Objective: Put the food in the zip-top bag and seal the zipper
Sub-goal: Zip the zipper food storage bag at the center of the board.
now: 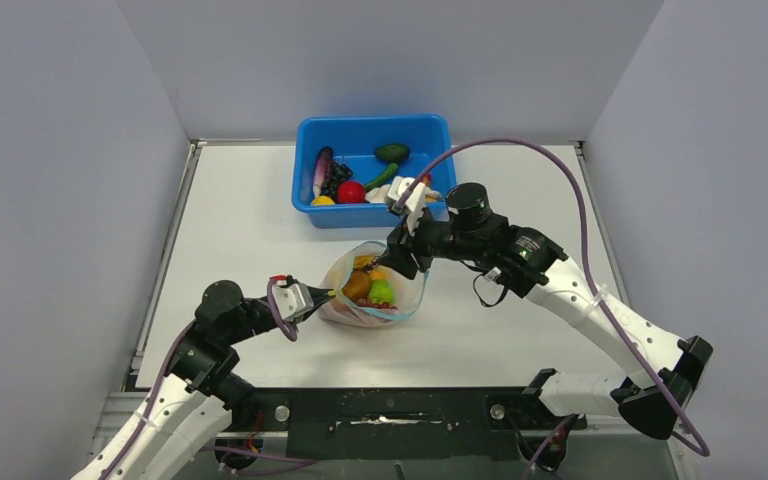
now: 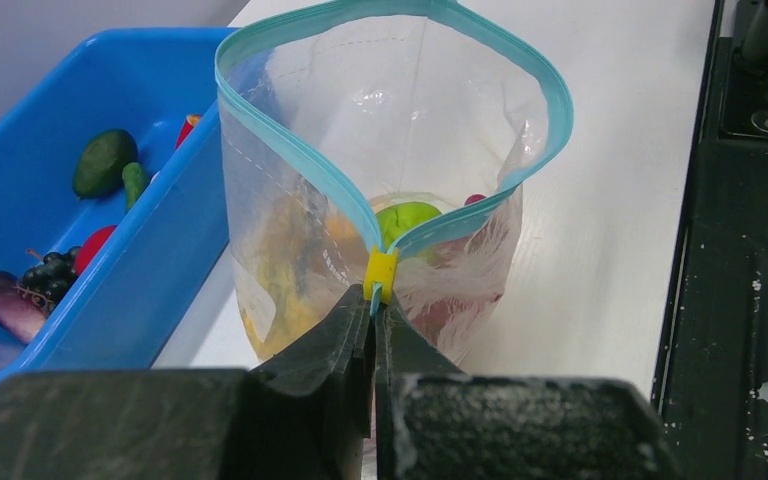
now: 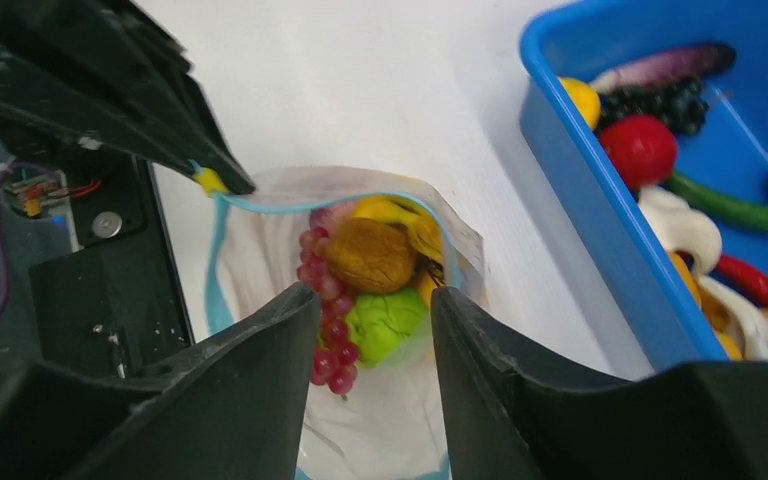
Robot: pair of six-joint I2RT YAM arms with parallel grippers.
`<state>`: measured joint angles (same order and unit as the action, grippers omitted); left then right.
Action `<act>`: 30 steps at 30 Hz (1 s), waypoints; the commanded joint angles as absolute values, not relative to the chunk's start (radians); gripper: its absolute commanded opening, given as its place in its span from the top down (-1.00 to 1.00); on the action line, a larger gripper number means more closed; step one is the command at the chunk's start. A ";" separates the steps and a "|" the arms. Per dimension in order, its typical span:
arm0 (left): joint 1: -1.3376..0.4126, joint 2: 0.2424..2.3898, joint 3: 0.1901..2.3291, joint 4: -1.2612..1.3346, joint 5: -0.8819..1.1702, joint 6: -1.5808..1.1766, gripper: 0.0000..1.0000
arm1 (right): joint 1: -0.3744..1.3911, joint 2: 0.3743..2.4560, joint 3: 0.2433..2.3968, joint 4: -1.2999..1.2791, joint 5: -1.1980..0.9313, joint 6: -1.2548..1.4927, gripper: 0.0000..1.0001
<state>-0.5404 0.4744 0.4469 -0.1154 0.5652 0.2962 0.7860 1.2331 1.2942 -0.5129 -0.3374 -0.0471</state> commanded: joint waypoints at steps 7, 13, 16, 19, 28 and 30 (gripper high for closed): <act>-0.535 0.471 0.433 -0.001 0.667 0.255 1.00 | 0.929 1.209 1.256 -0.368 -0.466 -0.346 0.31; -0.535 0.460 0.430 0.002 0.680 0.252 1.00 | 1.034 1.206 1.189 -0.300 -0.460 -0.519 0.30; -0.535 0.458 0.430 0.003 0.684 0.248 1.00 | 1.061 1.247 1.201 -0.296 -0.419 -0.548 0.30; -0.535 0.449 0.425 0.016 0.696 0.240 1.00 | 1.075 1.287 1.222 -0.304 -0.401 -0.557 0.31; -0.534 0.443 0.417 0.019 0.698 0.237 1.00 | 1.108 1.351 1.239 -0.275 -0.382 -0.569 0.33; -0.534 0.443 0.416 0.018 0.698 0.237 1.00 | 1.113 1.358 1.240 -0.268 -0.382 -0.571 0.37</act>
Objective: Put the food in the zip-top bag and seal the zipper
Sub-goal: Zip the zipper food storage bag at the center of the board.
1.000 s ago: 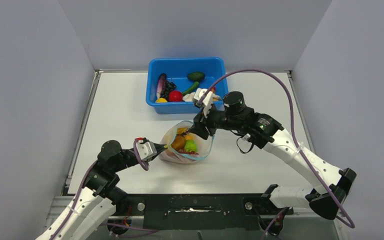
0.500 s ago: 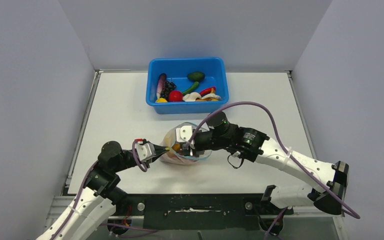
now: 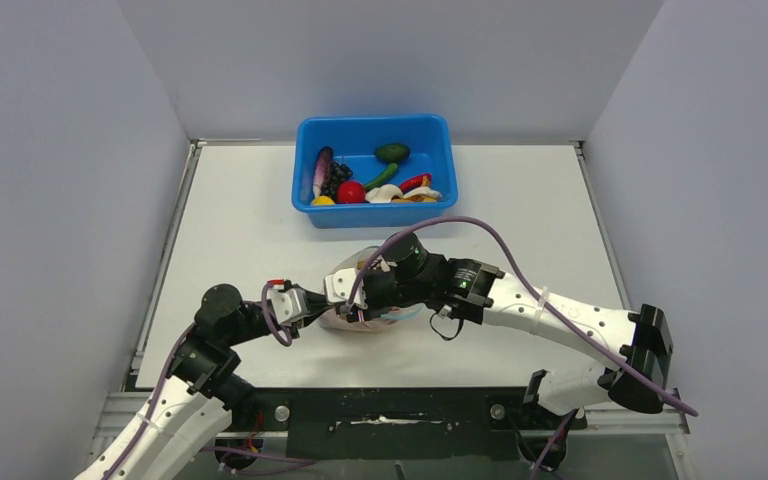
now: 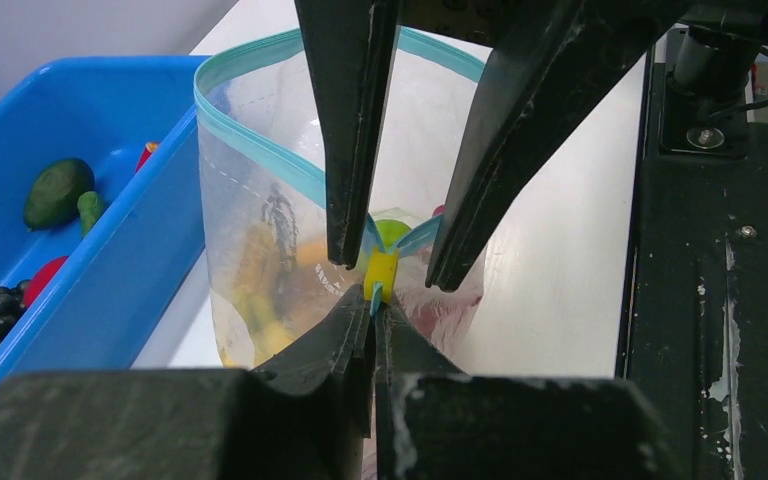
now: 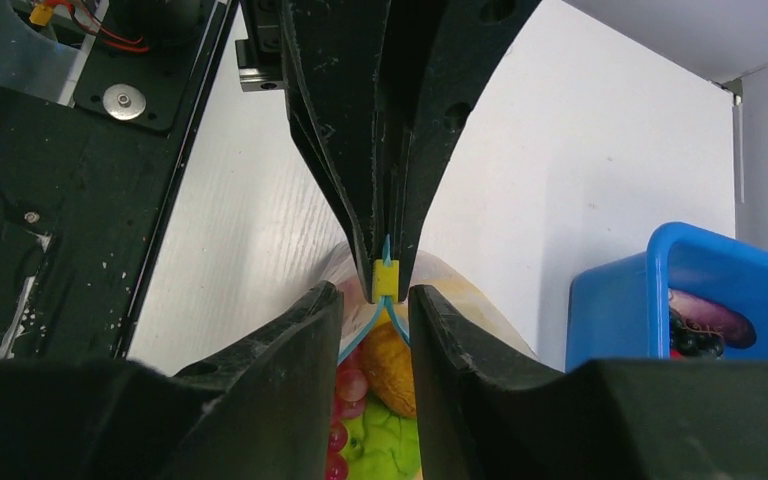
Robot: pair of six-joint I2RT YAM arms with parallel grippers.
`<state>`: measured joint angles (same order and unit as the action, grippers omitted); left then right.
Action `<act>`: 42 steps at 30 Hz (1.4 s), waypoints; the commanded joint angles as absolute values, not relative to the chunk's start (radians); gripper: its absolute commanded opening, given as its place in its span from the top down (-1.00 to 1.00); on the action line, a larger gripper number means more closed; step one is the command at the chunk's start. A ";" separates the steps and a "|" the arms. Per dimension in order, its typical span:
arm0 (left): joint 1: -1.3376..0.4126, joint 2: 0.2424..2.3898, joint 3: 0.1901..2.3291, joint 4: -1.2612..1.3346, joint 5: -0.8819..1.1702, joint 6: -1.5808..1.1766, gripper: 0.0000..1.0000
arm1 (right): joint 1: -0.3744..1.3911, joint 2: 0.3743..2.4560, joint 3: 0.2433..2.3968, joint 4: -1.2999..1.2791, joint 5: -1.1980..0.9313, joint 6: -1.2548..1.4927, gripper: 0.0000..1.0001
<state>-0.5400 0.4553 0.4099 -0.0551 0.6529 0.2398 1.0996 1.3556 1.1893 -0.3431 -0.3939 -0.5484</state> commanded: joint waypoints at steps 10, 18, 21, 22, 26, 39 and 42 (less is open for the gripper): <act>-0.534 0.446 0.415 0.017 0.693 0.237 1.00 | 1.122 1.372 1.233 -0.249 -0.364 -0.573 0.56; -0.533 0.450 0.416 0.020 0.702 0.234 1.00 | 1.126 1.380 1.231 -0.245 -0.353 -0.578 0.82; -0.534 0.450 0.416 0.016 0.703 0.236 1.00 | 1.125 1.373 1.226 -0.242 -0.339 -0.578 0.99; -0.533 0.449 0.416 0.014 0.704 0.236 1.00 | 1.125 1.369 1.222 -0.241 -0.333 -0.578 1.00; -0.534 0.438 0.419 0.005 0.703 0.246 1.00 | 1.123 1.345 1.198 -0.243 -0.297 -0.578 1.00; -0.533 0.416 0.426 0.000 0.704 0.265 1.00 | 1.078 1.293 1.162 -0.314 -0.230 -0.580 1.00; -0.533 0.416 0.428 -0.002 0.701 0.263 1.00 | 1.064 1.277 1.150 -0.320 -0.229 -0.575 1.00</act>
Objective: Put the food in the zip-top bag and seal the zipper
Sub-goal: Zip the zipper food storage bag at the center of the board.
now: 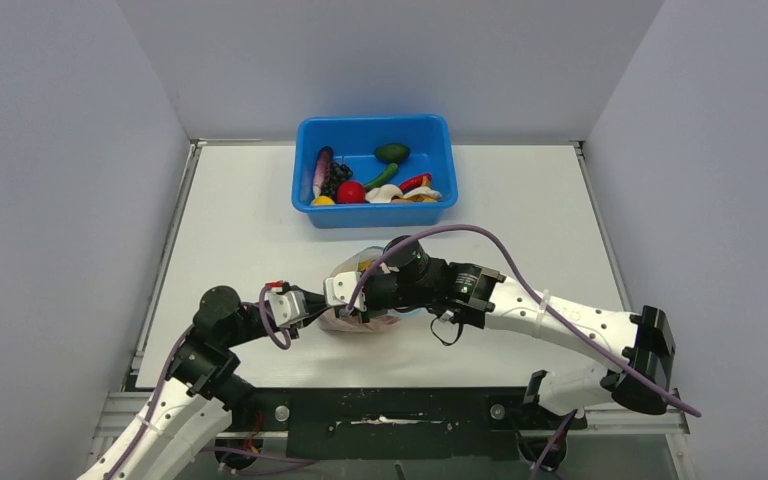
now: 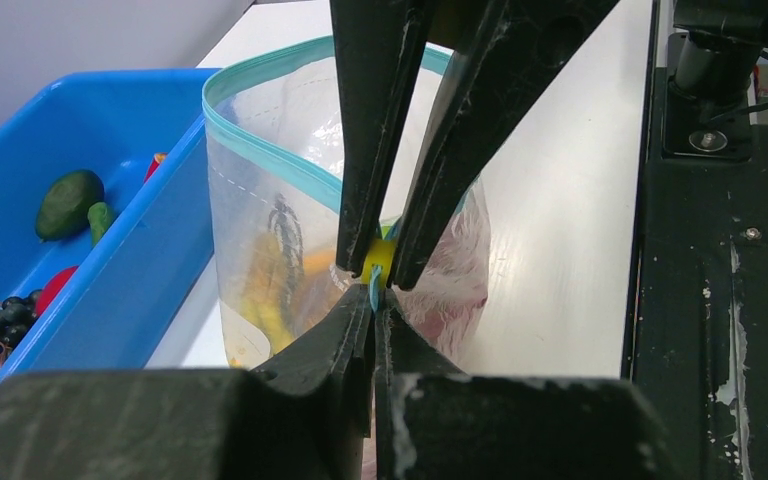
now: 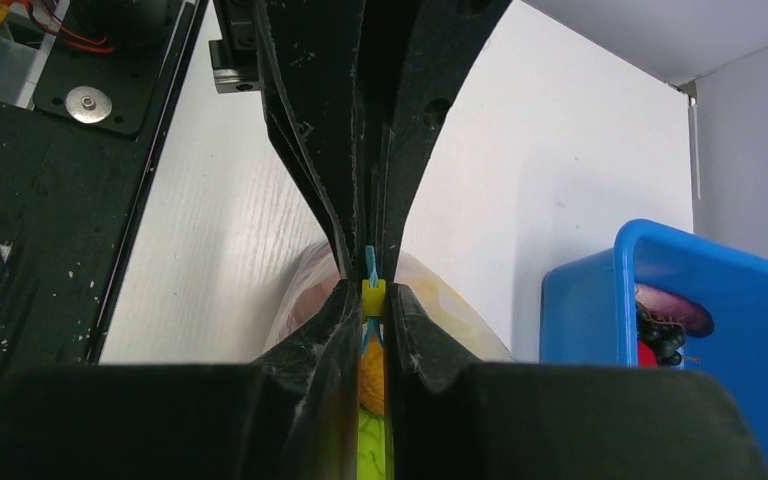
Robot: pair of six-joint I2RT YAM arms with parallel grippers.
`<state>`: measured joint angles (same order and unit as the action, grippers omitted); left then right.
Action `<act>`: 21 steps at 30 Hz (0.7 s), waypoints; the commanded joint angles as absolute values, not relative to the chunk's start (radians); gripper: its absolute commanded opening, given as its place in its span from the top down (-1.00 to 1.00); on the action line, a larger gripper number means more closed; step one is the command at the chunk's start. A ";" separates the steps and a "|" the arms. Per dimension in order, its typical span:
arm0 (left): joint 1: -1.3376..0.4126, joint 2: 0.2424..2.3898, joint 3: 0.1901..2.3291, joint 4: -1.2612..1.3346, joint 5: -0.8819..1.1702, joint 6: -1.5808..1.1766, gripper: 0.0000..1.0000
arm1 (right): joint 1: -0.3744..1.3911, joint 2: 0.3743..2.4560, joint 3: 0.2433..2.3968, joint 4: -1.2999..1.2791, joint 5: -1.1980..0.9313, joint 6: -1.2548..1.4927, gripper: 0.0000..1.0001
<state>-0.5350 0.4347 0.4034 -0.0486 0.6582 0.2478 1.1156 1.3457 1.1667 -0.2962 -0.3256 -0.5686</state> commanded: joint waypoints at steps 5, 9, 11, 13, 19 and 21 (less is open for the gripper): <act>-0.533 0.413 0.426 0.003 0.700 0.256 1.00 | 1.040 1.250 1.137 -0.346 -0.225 -0.574 1.00; -0.533 0.416 0.431 0.003 0.691 0.256 1.00 | 1.019 1.228 1.130 -0.367 -0.224 -0.574 1.00; -0.534 0.417 0.433 0.005 0.685 0.255 1.00 | 1.007 1.211 1.118 -0.371 -0.219 -0.571 1.00; -0.533 0.415 0.434 0.005 0.679 0.253 1.00 | 0.991 1.194 1.109 -0.383 -0.210 -0.571 1.00; -0.534 0.415 0.430 0.013 0.667 0.240 1.00 | 0.970 1.152 1.091 -0.414 -0.201 -0.568 1.00; -0.534 0.416 0.425 0.027 0.646 0.227 1.00 | 0.970 1.147 1.090 -0.416 -0.206 -0.570 1.00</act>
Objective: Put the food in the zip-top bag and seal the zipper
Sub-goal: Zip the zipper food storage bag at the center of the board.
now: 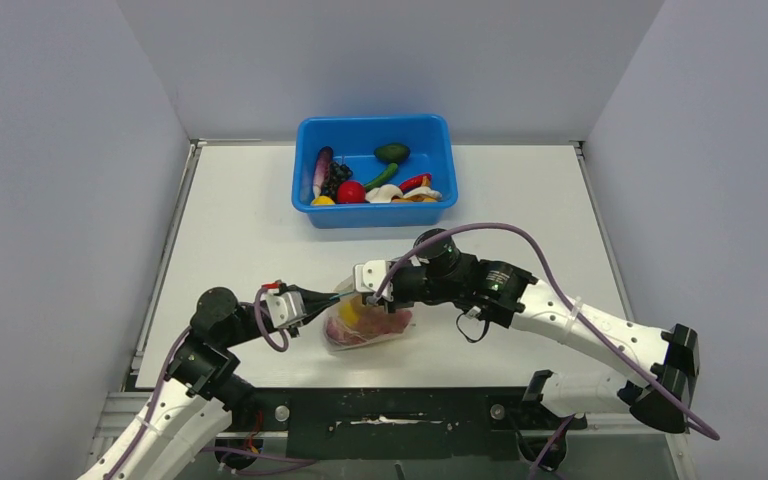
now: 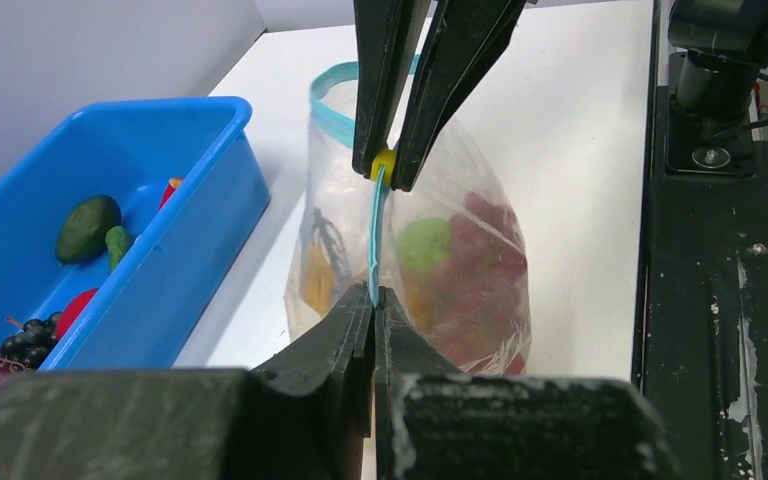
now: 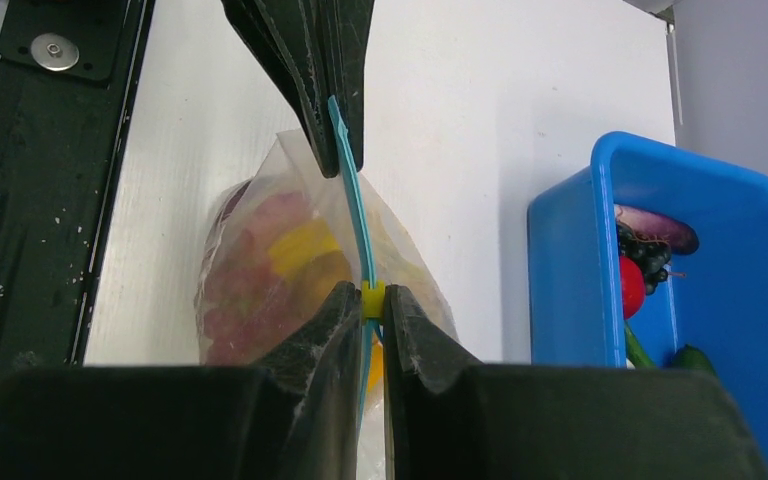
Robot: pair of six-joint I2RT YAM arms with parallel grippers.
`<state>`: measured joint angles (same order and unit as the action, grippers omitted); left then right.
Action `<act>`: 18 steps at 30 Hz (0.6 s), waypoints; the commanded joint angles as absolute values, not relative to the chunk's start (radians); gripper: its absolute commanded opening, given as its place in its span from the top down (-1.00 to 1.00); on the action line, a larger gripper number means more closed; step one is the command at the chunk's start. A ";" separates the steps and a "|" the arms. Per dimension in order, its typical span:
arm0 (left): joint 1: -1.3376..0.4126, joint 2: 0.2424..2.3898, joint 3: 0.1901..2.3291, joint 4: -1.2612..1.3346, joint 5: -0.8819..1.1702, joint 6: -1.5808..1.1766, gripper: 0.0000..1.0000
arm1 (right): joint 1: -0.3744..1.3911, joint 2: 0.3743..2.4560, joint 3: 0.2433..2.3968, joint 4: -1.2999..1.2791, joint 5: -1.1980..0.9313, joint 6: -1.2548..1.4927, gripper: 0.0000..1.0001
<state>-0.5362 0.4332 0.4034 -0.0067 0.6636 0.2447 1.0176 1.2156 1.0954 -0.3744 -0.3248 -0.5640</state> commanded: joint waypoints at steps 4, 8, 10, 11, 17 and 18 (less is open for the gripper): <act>-0.533 0.427 0.387 0.130 0.638 0.164 0.90 | 0.981 1.147 1.078 -0.395 -0.268 -0.585 1.00; -0.534 0.470 0.401 0.148 0.655 0.165 0.49 | 1.003 1.161 1.084 -0.382 -0.284 -0.592 1.00; -0.534 0.492 0.411 0.144 0.669 0.182 0.37 | 1.007 1.168 1.088 -0.378 -0.287 -0.594 1.00; -0.534 0.508 0.415 0.143 0.679 0.189 0.32 | 1.008 1.169 1.088 -0.375 -0.290 -0.595 1.00; -0.534 0.583 0.432 0.152 0.725 0.213 0.18 | 1.013 1.174 1.092 -0.366 -0.303 -0.597 1.00; -0.534 0.587 0.434 0.161 0.727 0.213 0.18 | 1.013 1.175 1.091 -0.366 -0.306 -0.597 1.00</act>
<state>-0.5346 0.5629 0.3878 0.0807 0.6846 0.1959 1.0031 1.1862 1.0752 -0.4129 -0.3061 -0.5816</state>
